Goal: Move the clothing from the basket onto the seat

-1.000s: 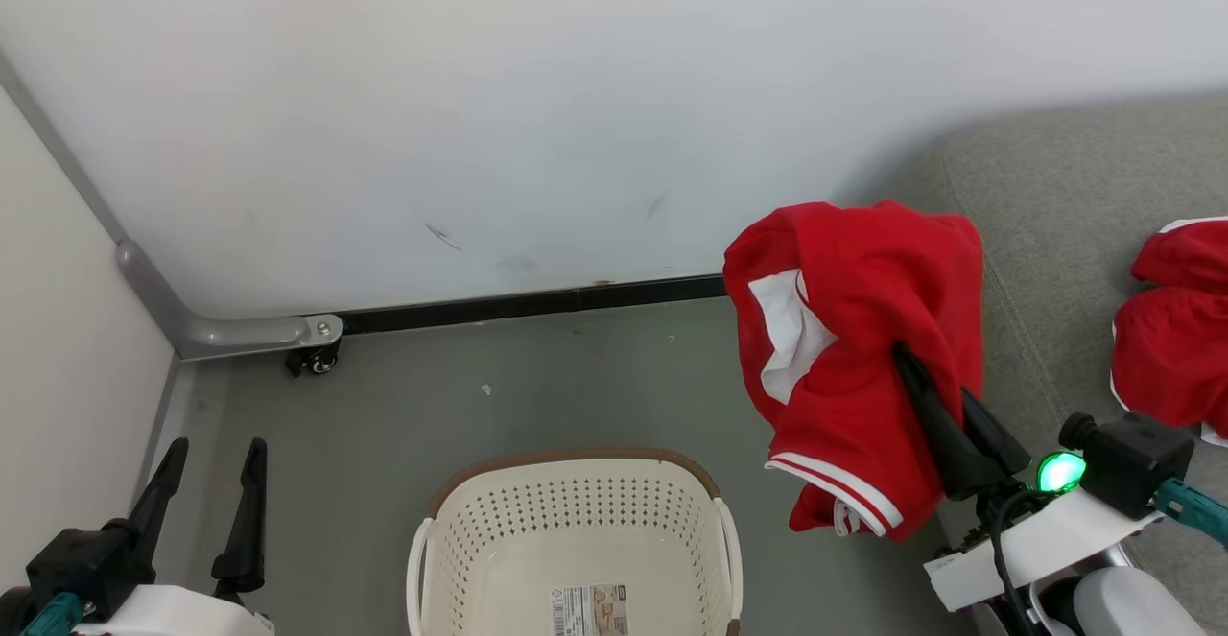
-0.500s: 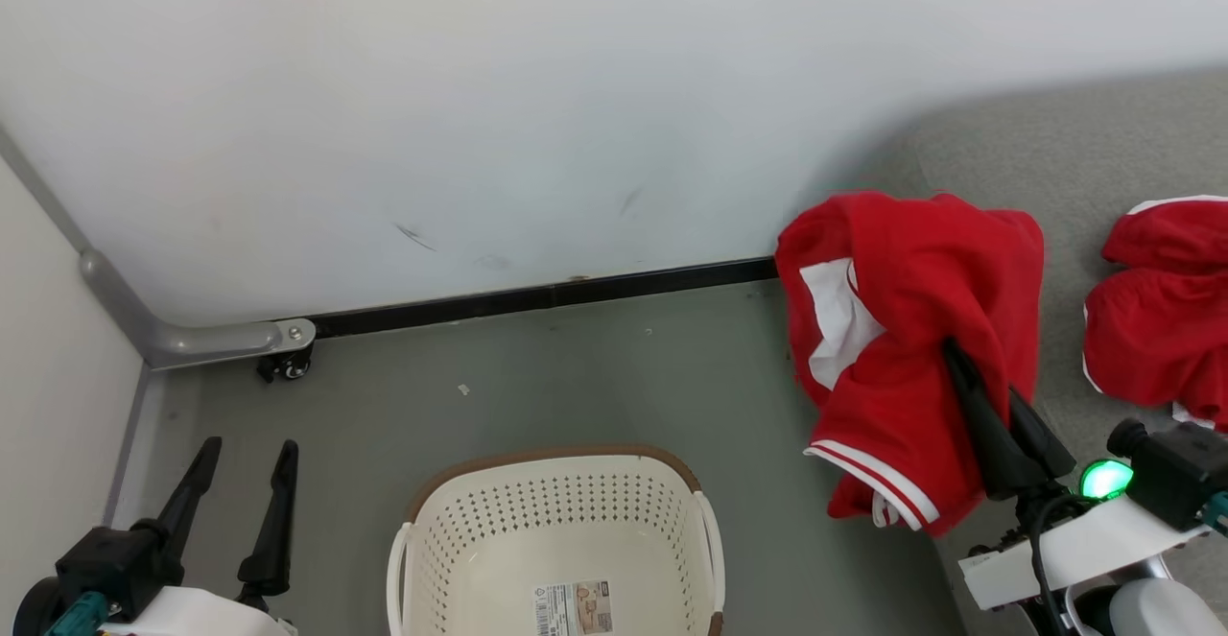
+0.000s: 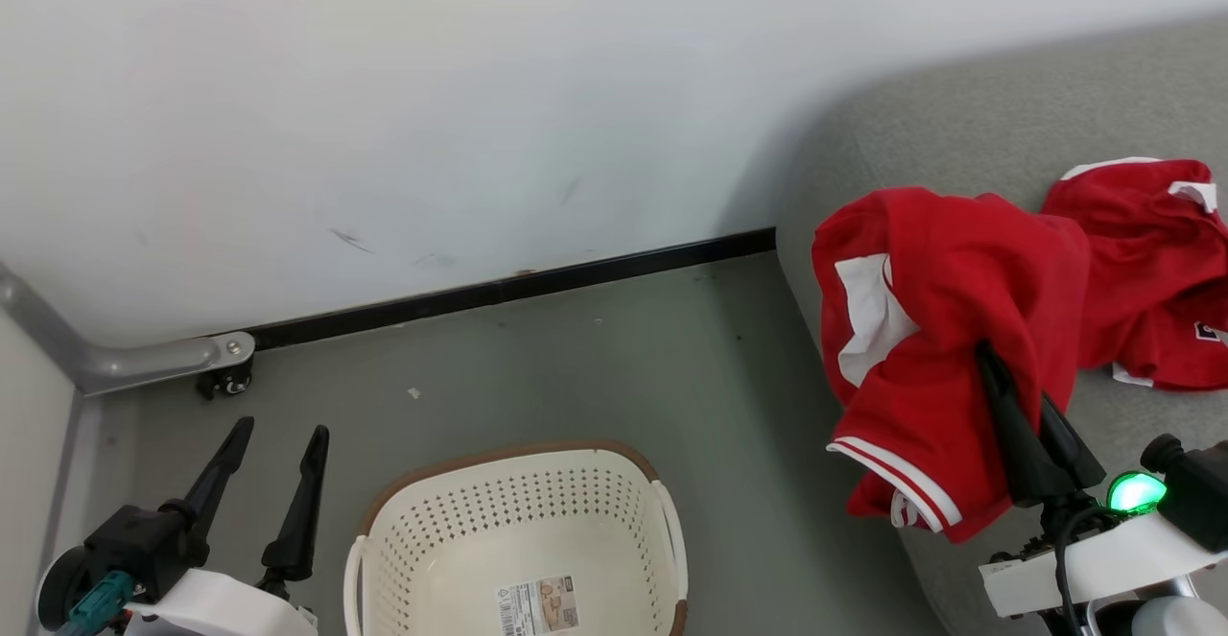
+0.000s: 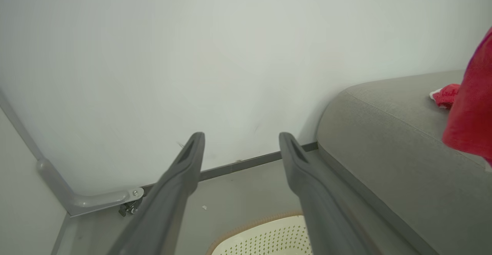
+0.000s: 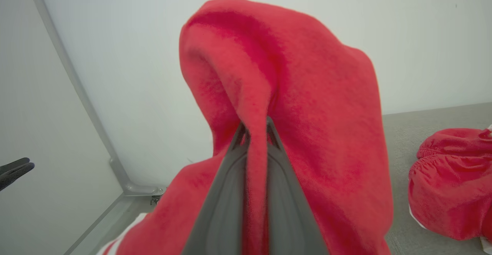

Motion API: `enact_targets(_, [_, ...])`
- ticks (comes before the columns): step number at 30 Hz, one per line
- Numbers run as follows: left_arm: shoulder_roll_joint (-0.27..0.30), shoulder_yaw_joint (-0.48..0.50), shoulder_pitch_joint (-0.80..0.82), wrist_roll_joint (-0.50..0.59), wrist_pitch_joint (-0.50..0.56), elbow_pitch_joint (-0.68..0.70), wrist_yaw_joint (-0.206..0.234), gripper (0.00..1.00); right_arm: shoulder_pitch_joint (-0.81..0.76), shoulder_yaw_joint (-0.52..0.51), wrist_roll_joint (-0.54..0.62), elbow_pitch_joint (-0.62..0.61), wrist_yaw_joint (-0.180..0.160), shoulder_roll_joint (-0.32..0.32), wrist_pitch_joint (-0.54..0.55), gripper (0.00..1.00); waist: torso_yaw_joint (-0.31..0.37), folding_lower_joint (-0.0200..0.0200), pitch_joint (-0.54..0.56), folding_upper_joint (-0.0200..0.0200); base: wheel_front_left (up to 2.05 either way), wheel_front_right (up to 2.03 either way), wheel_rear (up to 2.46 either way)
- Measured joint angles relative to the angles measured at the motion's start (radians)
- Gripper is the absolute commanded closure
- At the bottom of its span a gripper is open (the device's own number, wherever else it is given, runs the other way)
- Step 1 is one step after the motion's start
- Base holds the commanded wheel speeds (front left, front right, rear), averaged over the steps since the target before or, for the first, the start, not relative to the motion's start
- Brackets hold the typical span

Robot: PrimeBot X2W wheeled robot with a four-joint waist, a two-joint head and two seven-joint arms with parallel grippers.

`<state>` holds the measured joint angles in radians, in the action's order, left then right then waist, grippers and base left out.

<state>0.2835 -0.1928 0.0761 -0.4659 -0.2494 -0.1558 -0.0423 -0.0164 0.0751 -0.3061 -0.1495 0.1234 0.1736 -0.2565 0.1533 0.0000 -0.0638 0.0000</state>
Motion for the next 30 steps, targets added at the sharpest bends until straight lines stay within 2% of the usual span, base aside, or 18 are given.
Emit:
enact_targets(14, [0.0, -0.002, 0.041, 0.021, 0.0, -0.014, -0.023, 0.0, -0.001, -0.034, 0.02, -0.035, 0.0, -0.038, 0.0, 1.0, 0.111, 0.0, -0.029, 0.0, 0.0, 0.0, 0.0])
enact_targets(30, [0.012, 0.027, 0.042, 0.03, 0.0, -0.017, -0.023, 0.0, -0.002, -0.062, 0.033, -0.021, 0.0, -0.069, 0.0, 1.0, 0.224, 0.0, -0.059, 0.0, 0.0, 0.0, 0.0])
